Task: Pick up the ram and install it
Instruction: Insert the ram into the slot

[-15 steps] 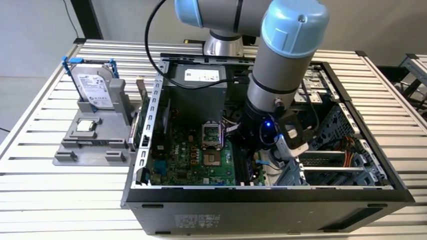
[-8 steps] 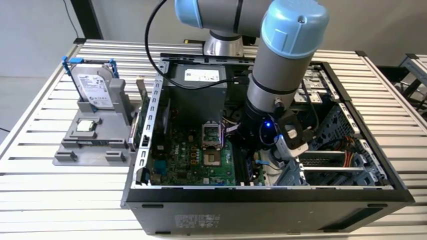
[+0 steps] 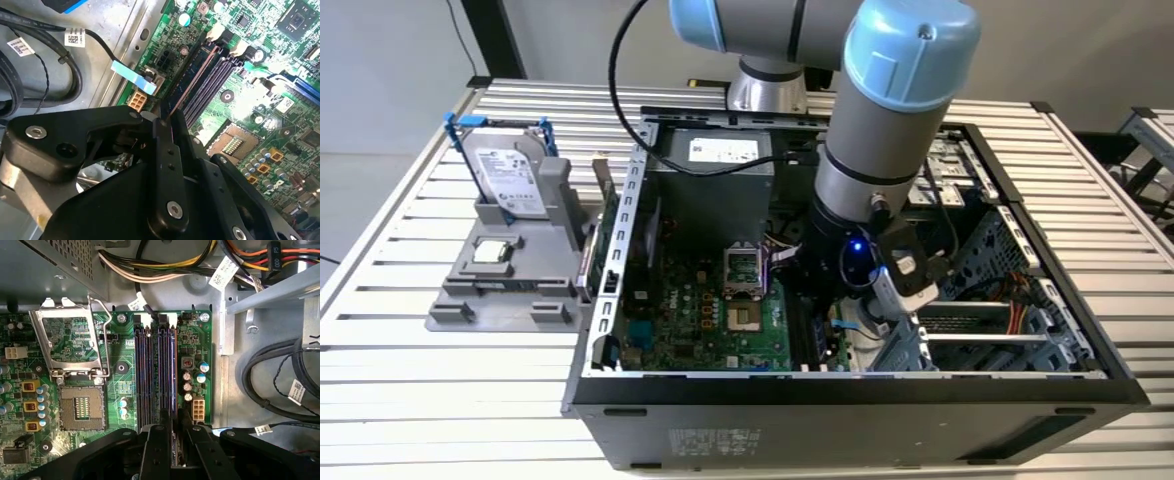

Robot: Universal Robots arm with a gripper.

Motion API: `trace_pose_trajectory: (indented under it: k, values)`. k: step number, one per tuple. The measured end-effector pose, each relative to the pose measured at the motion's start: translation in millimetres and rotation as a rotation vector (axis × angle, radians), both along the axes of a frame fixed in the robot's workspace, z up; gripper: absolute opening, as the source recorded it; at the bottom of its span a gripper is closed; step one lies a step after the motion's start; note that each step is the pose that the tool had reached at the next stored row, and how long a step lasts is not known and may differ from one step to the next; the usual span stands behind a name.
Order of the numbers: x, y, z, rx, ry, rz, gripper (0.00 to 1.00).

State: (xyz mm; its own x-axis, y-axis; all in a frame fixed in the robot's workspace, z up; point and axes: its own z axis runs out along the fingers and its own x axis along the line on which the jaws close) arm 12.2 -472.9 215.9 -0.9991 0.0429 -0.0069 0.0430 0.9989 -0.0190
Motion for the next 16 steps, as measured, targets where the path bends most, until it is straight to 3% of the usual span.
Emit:
trace_pose_trajectory:
  k: [7,11,12,16]
  values:
    - [0.1,0.1,30.8,0.0006,-0.0002,0.0,1.0]
    - [0.0,0.0,32.1,0.0002,-0.0001,0.0,1.0]
    - [0.0,0.1,32.1,0.0007,-0.0002,0.0,0.0]
    - [0.0,0.1,33.1,0.0004,-0.0001,0.0,0.0]
